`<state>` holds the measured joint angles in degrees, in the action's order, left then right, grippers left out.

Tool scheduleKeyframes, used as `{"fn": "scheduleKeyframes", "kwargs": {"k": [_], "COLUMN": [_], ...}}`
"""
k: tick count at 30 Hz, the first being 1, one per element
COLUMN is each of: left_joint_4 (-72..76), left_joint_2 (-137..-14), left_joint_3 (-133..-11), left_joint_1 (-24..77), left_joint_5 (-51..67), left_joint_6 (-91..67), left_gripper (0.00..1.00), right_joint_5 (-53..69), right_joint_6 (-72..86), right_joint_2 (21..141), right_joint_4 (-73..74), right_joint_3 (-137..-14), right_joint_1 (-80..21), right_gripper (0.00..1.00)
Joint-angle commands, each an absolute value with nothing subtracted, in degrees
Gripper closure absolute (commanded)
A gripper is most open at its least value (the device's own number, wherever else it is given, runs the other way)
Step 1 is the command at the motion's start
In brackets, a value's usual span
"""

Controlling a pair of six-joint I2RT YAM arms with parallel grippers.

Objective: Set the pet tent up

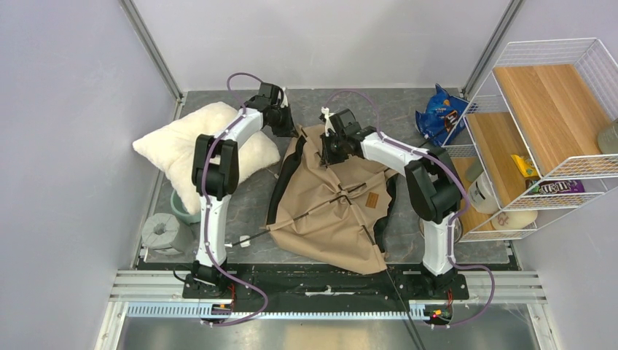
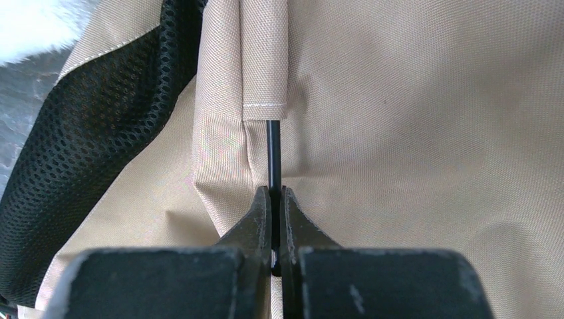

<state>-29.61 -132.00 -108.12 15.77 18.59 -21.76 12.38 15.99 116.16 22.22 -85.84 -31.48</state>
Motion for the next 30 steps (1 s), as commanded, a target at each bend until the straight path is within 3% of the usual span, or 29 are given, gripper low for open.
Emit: {"fn": "scheduleKeyframes", "kwargs": {"k": [1, 6, 12, 17, 30], "left_joint_4": [-31.2, -32.9, -32.6, -32.3, -32.3], "left_joint_2": [-126.8, -125.2, -121.6, -117.8, -110.7], "left_joint_3": [-111.5, -113.7, -116.2, -118.2, -117.4], "left_joint_1": [15.9, 15.9, 15.9, 15.9, 15.9], "left_joint_5": [20.8, 17.9, 13.3, 11.6, 10.6], "left_joint_6": [-19.3, -18.5, -19.5, -19.9, -21.0], "left_gripper": [0.82, 0.49, 0.26, 0.20, 0.19], "right_joint_5": [10.4, 8.3, 5.4, 4.7, 13.0], "right_joint_6": [18.4, 19.3, 19.6, 18.4, 29.4], "right_joint_2": [110.8, 108.9, 107.8, 107.1, 111.3], "right_joint_4": [10.7, 5.5, 2.0, 0.5, -9.0], "right_joint_3": [-83.8, -82.2, -82.2, -83.0, -86.1], "right_joint_1": [-31.4, -31.5, -31.5, -30.9, -22.9], "right_gripper": [1.00, 1.00, 1.00, 1.00, 1.00]}}
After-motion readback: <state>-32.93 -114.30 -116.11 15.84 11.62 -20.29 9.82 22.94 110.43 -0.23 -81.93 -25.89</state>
